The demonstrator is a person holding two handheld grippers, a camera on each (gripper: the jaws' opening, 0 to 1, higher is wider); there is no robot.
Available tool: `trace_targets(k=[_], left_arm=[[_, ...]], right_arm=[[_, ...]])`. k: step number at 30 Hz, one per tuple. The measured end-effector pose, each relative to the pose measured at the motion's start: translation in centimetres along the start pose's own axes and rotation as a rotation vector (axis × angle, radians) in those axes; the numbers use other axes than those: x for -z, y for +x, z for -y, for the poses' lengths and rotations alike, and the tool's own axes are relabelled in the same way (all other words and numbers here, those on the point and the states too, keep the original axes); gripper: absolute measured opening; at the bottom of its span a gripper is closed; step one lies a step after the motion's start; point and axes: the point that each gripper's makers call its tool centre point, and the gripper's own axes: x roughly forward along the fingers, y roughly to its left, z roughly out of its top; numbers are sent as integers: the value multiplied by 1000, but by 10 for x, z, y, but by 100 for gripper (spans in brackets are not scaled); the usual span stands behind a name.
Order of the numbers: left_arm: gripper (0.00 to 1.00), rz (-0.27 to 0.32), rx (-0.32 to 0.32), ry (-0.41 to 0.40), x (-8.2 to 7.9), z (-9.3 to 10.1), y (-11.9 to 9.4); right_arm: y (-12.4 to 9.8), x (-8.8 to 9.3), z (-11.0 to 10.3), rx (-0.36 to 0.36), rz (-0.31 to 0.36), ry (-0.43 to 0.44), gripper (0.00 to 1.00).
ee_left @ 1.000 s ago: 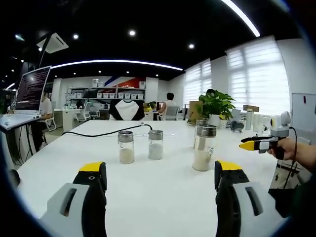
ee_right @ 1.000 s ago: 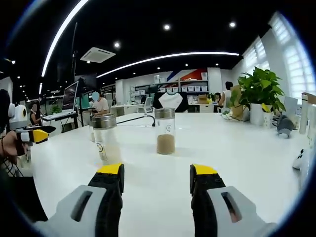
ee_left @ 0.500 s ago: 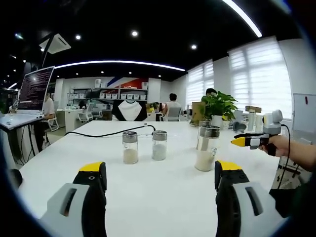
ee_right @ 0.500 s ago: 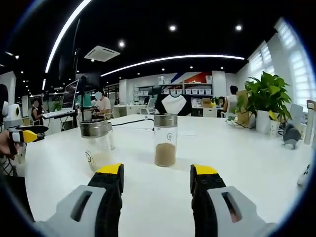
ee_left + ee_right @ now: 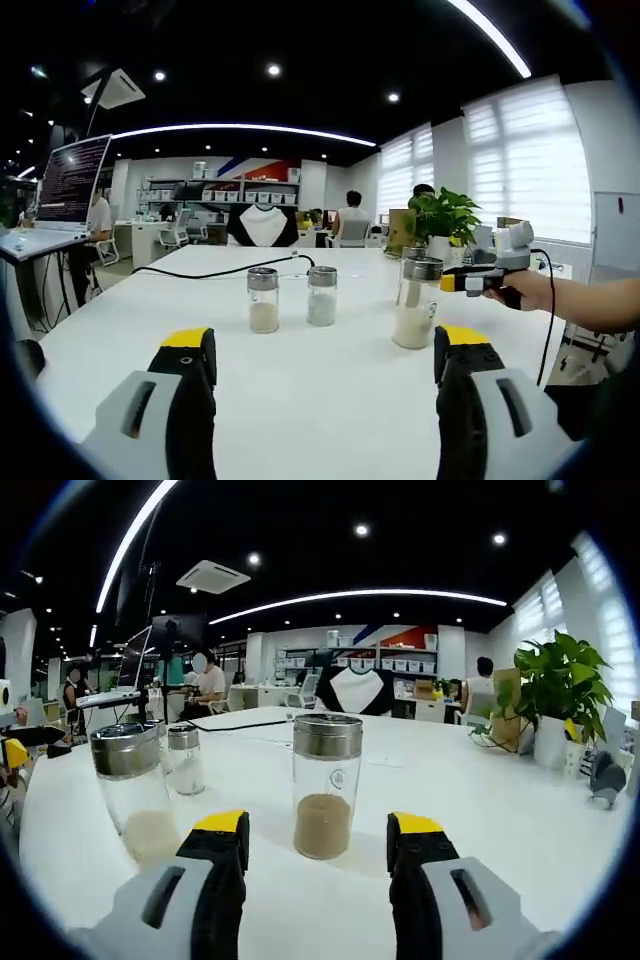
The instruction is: Rotate the seasoning bottle until the label or dispensing opening points toward the visible target arrow and the bottle remains upright within the marked orientation range
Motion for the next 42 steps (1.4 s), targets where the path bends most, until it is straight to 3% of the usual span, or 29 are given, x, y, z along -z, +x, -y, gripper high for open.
trace_targets(k=[6,8,17,25,29,42], left_arm=[[95,9,-5,-3,-3,-1,-2],[95,6,-2,0,-2,0,-2],[95,2,8,0,-2,4,2],[95,4,0,-2,-4,2,0],[94,10,-2,2,-6,1,0],[94,3,-3,-7,-2,-1,1]], right_arm=[[26,-9,8,16,16,-6,56],[34,-16,5,-4,68,28,56],[56,-6,6,17,36,46,54],[65,-4,8,26,27,41,50],[66,-5,10,27,40,60,43],[59,-4,9,14,27,30,42]])
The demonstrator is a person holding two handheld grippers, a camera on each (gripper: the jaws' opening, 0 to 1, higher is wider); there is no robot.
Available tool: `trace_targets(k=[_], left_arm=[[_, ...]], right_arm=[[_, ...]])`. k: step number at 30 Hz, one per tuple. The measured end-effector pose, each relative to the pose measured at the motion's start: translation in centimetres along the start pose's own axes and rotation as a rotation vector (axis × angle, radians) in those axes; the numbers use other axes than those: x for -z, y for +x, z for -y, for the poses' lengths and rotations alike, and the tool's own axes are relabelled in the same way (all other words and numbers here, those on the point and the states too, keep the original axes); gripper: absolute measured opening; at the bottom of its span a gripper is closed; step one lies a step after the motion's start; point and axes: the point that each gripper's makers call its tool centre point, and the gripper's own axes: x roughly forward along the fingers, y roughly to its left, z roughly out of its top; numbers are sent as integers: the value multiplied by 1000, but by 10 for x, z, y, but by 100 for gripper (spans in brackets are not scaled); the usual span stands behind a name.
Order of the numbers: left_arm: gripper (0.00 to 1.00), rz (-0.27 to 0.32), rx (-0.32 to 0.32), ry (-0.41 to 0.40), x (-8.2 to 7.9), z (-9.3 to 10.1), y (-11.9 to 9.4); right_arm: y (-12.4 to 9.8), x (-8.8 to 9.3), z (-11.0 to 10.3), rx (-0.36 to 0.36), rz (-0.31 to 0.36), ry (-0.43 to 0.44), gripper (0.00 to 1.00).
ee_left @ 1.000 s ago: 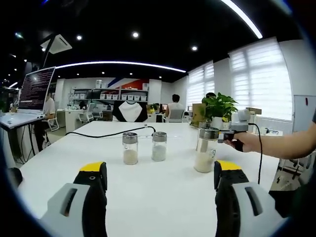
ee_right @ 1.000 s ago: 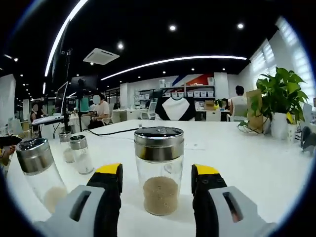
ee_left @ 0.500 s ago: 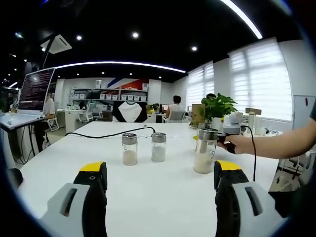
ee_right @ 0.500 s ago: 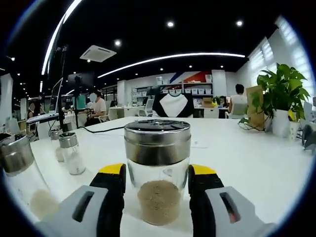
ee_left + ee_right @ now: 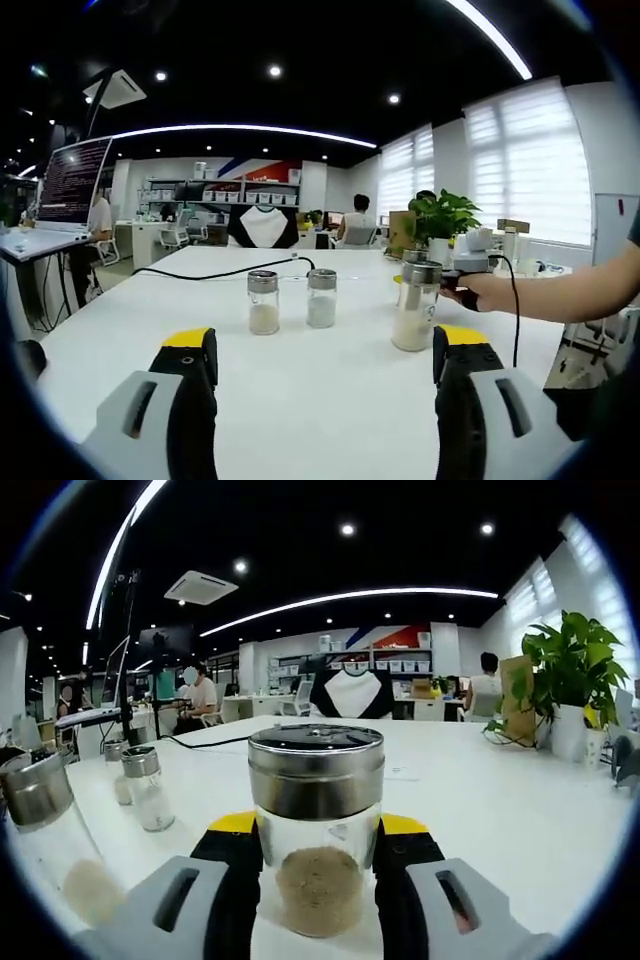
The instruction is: Rotate the seasoning bottle until the label or dispensing opening points toward the visible target arrow and the bottle remains upright within the marked orientation range
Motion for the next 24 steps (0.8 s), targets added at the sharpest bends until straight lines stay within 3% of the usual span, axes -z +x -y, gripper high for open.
trace_targets(k=[10,24], left_arm=[[94,-3,-4,-5,2,-3,0],[94,-11,2,-11,6,-1,-1]], right_arm=[[-17,4,-2,-8,-13,2,42],[-58,11,-14,-12,-43,2,42]])
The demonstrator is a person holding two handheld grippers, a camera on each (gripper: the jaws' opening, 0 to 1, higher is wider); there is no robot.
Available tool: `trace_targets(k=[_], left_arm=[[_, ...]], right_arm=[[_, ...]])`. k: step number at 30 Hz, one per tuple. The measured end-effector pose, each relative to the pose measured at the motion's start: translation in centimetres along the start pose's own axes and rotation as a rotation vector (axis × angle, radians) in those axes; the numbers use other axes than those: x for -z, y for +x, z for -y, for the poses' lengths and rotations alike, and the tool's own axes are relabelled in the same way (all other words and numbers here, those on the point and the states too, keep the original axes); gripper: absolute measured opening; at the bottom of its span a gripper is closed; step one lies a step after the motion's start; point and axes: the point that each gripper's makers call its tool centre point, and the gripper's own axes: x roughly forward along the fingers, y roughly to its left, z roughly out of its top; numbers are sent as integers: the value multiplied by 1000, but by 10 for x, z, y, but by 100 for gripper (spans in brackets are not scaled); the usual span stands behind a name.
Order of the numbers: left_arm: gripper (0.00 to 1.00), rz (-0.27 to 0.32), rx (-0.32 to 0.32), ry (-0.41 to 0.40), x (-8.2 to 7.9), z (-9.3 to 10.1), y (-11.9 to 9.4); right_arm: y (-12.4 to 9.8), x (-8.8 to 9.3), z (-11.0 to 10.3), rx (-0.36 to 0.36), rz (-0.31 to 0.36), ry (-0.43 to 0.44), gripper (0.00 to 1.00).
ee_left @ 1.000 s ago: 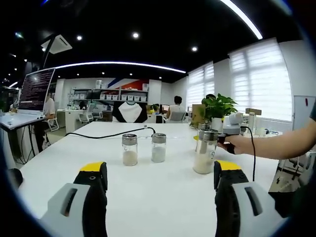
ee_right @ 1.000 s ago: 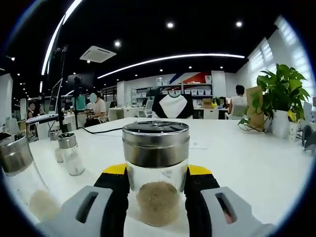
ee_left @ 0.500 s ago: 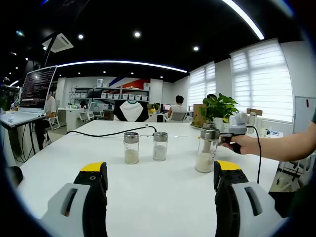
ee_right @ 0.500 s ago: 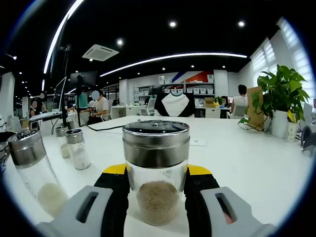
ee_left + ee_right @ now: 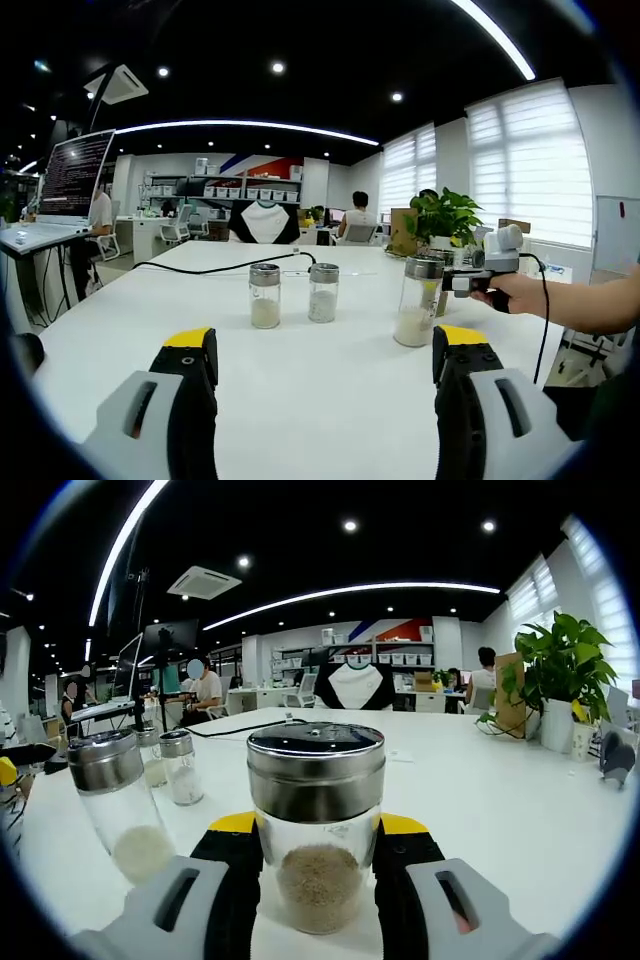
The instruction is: Rotate the seasoning bottle until the label or dispensing opening points toward the visible target arrow and the bottle remains upright within the marked orientation range
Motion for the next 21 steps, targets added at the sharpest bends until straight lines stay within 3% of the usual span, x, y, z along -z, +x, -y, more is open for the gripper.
trace_targets(k=[21], left_arm=[[94,4,15,-3,-3,4,1]], right_arm=[[-61,14,-25,-7,-18,4,42]])
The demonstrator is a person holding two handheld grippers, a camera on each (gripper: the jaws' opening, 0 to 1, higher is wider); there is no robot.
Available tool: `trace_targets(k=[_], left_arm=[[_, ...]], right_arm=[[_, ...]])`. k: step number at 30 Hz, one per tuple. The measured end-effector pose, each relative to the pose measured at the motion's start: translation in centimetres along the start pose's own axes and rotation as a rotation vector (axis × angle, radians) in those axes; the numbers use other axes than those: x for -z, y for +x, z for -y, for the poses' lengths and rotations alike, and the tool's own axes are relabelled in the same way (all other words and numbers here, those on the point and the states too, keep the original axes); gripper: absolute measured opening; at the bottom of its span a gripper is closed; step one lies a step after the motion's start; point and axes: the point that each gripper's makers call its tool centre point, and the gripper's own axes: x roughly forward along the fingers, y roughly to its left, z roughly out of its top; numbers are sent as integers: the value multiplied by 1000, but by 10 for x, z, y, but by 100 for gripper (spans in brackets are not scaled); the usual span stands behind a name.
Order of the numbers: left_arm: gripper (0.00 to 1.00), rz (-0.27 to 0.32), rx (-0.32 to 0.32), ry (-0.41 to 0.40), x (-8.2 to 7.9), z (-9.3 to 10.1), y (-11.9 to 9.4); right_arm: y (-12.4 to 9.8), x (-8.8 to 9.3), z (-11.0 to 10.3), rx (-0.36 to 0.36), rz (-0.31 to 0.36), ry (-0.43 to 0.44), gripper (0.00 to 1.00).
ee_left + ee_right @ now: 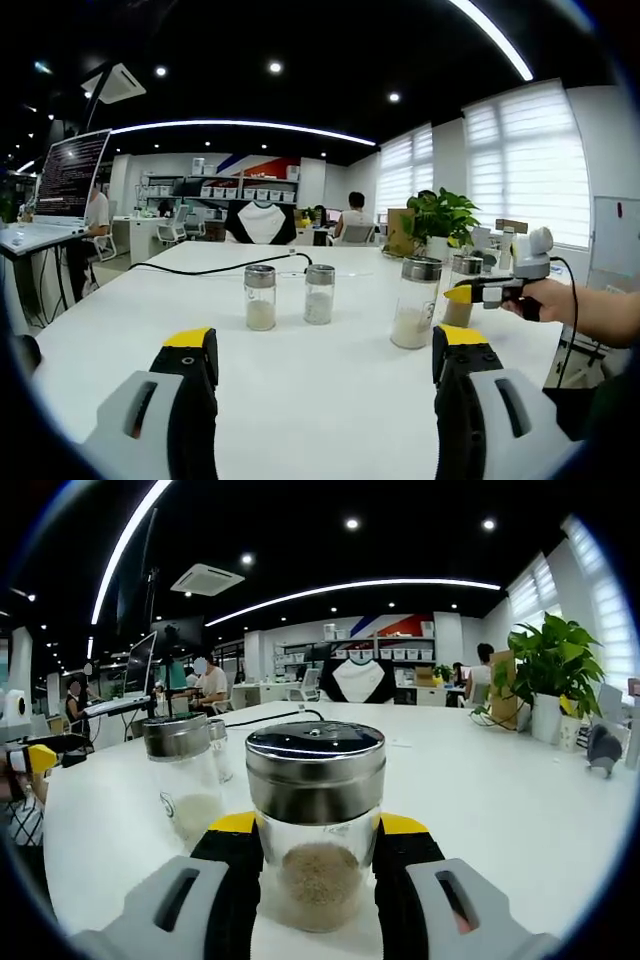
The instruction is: Rotate the seasoning bottle until the label or dispensing opening points toward the visible target arrow and the bottle remains upright within the marked orientation range
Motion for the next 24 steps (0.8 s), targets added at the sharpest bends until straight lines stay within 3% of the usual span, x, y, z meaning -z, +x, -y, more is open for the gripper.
trace_targets(k=[13,24], left_arm=[[94,6,-1,8,-2,-2,-1],[94,5,2,12,-2,-1,-2]], right_arm=[[0,0,-1,-14,11,-9,41],[1,0,-2,-94,13,-20,41]])
